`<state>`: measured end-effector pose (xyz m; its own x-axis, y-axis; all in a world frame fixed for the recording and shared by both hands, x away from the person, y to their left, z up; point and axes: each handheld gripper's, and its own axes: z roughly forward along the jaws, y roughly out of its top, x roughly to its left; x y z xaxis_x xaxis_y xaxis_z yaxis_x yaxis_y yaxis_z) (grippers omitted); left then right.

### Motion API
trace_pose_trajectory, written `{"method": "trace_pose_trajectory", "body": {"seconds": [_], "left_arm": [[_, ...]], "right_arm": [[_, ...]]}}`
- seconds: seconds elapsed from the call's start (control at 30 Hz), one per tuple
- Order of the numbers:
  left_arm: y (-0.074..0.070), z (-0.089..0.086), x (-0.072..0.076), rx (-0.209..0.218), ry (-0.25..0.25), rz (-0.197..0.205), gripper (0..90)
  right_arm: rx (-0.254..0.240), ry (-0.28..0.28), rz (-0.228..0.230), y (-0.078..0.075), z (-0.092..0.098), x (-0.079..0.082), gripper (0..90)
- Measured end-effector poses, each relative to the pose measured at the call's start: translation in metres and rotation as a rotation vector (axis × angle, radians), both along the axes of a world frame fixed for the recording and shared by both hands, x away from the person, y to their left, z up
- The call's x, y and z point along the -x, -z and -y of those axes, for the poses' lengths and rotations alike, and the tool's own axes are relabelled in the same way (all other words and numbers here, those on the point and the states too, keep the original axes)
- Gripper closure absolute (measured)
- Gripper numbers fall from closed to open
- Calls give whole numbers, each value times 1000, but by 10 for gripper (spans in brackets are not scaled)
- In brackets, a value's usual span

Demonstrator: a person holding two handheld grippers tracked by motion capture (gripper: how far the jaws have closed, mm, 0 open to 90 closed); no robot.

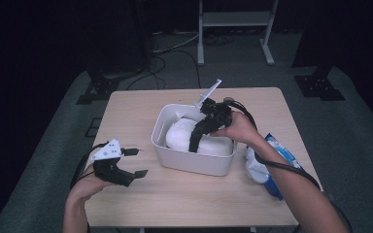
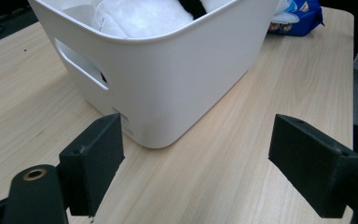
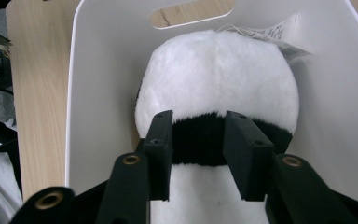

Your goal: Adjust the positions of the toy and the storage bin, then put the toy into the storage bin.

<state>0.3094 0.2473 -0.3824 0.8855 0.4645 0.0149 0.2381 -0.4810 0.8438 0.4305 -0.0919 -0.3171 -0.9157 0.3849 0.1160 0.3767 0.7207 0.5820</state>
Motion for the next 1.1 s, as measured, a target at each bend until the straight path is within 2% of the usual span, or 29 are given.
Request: {"method": "trace_pose_trajectory", "body": {"seconds": [0.13,0.23,0.43,0.73,1.1], "left_arm": [[3,-1,-2,0,-6,-10,166],[3,-2,-3,-1,-5,-11,165],[0,-1,-2,3,-4,2,165],[2,-1,-3,-2,-7,-5,140],[1,-1,-2,0,-21,-5,110]], "right_arm": [[-21,5,0,1,8,3,548],[-28,21,5,0,13,6,465],[-59,36,-2,-4,22,10,387],[-104,67,3,-10,42,25,348],[-128,121,13,-4,72,37,305]]}}
